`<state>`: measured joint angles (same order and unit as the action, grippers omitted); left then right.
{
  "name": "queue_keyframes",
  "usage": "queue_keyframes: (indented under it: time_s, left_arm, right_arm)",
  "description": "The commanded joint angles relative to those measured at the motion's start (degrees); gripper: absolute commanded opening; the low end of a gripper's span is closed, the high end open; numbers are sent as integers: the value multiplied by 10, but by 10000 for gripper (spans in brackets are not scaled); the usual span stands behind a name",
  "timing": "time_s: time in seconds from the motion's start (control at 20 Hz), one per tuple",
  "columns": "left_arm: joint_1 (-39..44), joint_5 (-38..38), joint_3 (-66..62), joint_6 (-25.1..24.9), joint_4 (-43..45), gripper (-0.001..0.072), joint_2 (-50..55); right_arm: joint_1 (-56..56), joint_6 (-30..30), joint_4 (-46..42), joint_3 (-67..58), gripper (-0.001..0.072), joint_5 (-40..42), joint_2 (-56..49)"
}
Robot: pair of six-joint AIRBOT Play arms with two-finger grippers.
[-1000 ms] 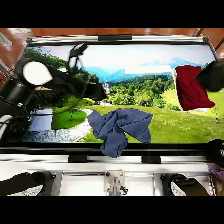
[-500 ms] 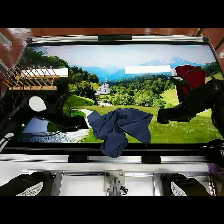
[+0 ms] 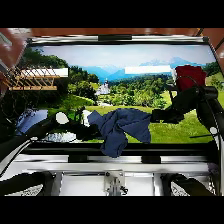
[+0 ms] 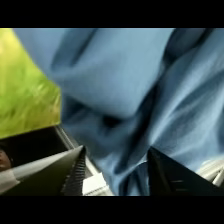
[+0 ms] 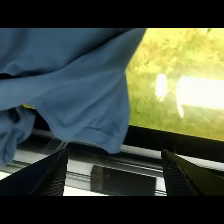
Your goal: Fold the shirts.
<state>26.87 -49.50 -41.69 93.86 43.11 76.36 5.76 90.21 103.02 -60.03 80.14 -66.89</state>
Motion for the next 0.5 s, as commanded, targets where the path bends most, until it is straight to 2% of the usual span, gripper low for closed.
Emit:
queue_keyframes:
  time_s: [0.0, 0.05, 0.1, 0.15, 0.25, 0.45]
  left_arm:
    - [8, 26, 3, -2, -26, 322, 27]
    - [5, 26, 3, -2, -28, 157, 28]
    - [1, 26, 3, -2, -29, 80, 27]
    - [-1, 25, 2, -5, -29, 34, 26]
    - [-2, 23, -7, -33, -29, 34, 26]
    - [-2, 16, -33, -45, -29, 33, 25]
  right_arm:
    - [1, -2, 45, 2, 679, -24, -65]
    - [1, -2, 49, 2, 679, -31, -82]
    - [1, -2, 49, 2, 679, -39, -99]
    - [1, -2, 47, 2, 679, -49, -114]
    - [1, -8, 47, 2, 679, -84, -137]
    - [1, -41, 71, 2, 677, -181, -163]
